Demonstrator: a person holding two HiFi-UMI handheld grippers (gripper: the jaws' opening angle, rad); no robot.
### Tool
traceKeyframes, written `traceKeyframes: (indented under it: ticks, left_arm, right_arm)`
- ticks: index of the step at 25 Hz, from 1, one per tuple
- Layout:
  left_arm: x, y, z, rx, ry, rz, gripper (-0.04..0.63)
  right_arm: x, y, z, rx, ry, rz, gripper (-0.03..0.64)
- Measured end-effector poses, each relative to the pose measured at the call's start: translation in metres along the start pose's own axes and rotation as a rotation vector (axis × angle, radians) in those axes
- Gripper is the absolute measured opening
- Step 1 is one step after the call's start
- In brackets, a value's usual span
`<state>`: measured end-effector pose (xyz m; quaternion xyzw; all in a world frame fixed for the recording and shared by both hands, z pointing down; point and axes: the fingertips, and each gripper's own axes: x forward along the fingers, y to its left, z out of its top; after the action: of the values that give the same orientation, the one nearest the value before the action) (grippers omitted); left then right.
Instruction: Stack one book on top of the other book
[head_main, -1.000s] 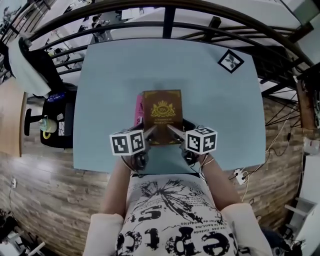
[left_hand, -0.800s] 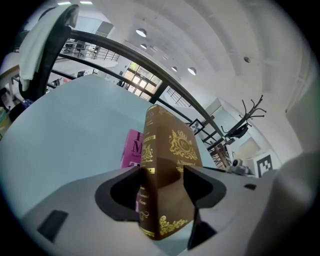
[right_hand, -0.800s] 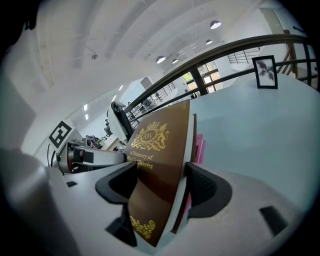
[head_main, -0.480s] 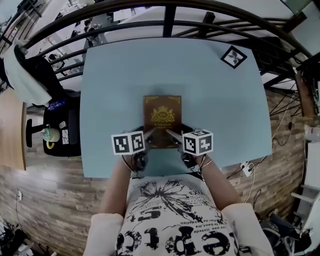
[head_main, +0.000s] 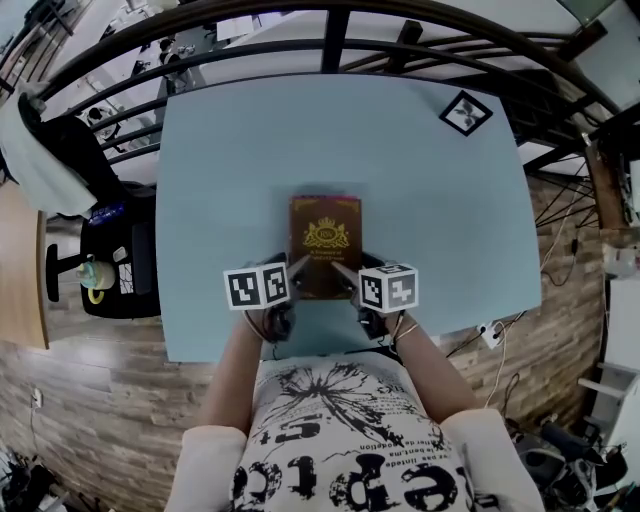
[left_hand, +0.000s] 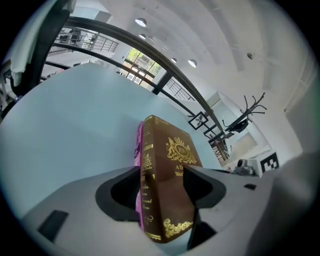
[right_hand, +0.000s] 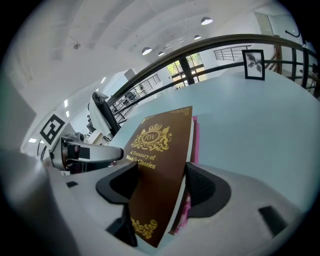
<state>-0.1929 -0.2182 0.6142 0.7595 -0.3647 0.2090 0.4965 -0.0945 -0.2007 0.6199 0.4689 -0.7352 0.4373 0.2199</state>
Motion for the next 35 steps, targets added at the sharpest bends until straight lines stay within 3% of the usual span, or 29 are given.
traceKeyframes:
  ticks: [4, 9, 16, 18, 20, 22, 26, 30, 35]
  left_arm:
    - [0.002, 0.006, -0.002, 0.074, 0.013, 0.02, 0.267]
    - [0.0, 0.005, 0.001, 0.045, -0.019, -0.001, 0.265]
    - [-0.011, -0.004, 0.009, 0.085, -0.051, 0.0, 0.264]
    - [-0.018, -0.012, 0.014, 0.126, -0.068, -0.014, 0.257]
    - [-0.028, -0.018, 0.022, 0.178, -0.101, -0.012, 0.214]
    - [-0.04, -0.021, 0.032, 0.241, -0.153, 0.031, 0.142]
    - [-0.069, -0.031, 0.057, 0.406, -0.277, 0.151, 0.059]
    - [-0.087, -0.054, 0.067, 0.509, -0.362, 0.15, 0.024]
    - [-0.124, -0.094, 0.09, 0.591, -0.512, 0.088, 0.018]
  right_arm:
    - [0.001, -0.002, 0.002, -0.015, 0.007, -0.021, 0.303]
    - [0.0, -0.005, 0.001, 0.001, -0.001, -0.039, 0.331]
    - [-0.015, 0.0, 0.014, -0.114, -0.021, -0.099, 0.274]
    - [-0.026, 0.004, 0.024, -0.127, -0.053, -0.099, 0.262]
    - [-0.04, 0.009, 0.039, -0.149, -0.117, -0.109, 0.197]
    - [-0.056, 0.014, 0.056, -0.201, -0.199, -0.138, 0.11]
    - [-0.081, 0.02, 0.081, -0.259, -0.336, -0.181, 0.001]
    - [-0.094, 0.027, 0.089, -0.231, -0.403, -0.13, -0.006]
    - [-0.124, 0.051, 0.115, -0.302, -0.541, -0.067, -0.007]
